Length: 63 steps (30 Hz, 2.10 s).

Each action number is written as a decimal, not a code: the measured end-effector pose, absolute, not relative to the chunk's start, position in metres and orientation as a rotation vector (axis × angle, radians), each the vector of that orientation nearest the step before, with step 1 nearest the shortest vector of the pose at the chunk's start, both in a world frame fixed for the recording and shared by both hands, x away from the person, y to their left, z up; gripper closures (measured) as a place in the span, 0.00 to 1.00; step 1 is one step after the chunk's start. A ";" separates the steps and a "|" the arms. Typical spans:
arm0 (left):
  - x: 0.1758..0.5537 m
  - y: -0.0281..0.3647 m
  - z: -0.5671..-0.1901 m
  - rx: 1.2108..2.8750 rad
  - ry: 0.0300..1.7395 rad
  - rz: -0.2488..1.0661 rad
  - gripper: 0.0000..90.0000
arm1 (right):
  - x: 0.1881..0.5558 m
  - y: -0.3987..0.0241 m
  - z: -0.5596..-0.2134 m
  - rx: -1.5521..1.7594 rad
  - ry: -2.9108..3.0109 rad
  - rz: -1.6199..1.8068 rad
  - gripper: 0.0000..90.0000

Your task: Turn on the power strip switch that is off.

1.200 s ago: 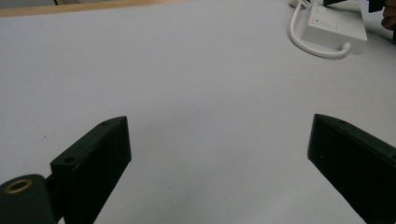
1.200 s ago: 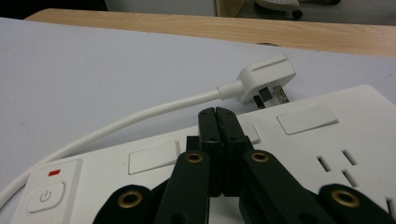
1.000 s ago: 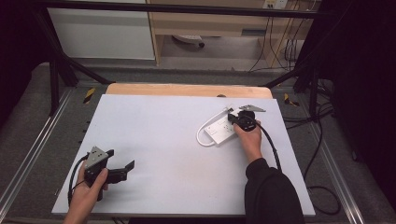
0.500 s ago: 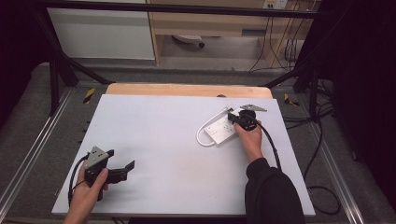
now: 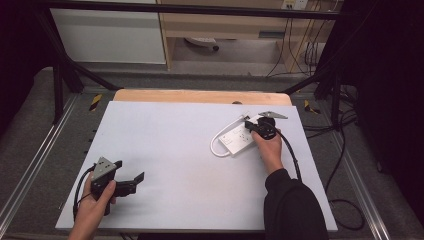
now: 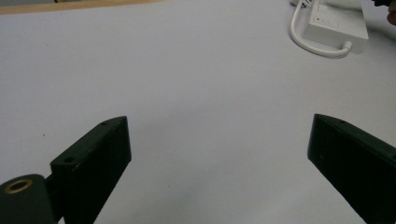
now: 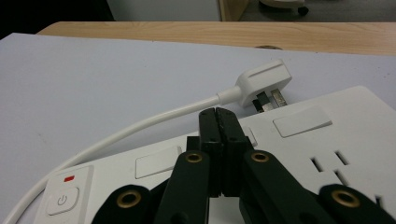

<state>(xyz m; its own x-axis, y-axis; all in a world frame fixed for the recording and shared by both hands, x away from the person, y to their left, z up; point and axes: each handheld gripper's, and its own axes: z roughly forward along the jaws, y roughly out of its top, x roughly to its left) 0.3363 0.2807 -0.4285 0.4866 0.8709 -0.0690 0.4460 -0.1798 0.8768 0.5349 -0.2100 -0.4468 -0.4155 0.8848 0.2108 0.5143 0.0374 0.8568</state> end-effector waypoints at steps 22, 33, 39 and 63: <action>0.337 0.283 -0.428 1.797 1.115 0.580 0.07 | 0.526 -0.221 -0.422 1.402 1.928 1.352 0.98; 0.336 0.281 -0.428 1.803 1.116 0.578 0.07 | 0.509 -0.229 -0.396 1.360 1.907 1.379 0.83; 0.335 0.281 -0.428 1.804 1.115 0.578 0.07 | 0.502 -0.232 -0.389 1.350 1.906 1.390 0.74; 0.333 0.283 -0.429 1.799 1.125 0.581 0.07 | 0.461 -0.258 -0.384 1.393 1.895 1.369 0.24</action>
<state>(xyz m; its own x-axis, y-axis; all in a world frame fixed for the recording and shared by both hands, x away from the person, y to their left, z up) 0.3332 0.2833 -0.4286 0.4736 0.8779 -0.0700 0.4508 -0.1734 0.8756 0.4610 -0.2579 -0.3841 -0.4116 0.8872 0.2085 0.4767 0.0146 0.8789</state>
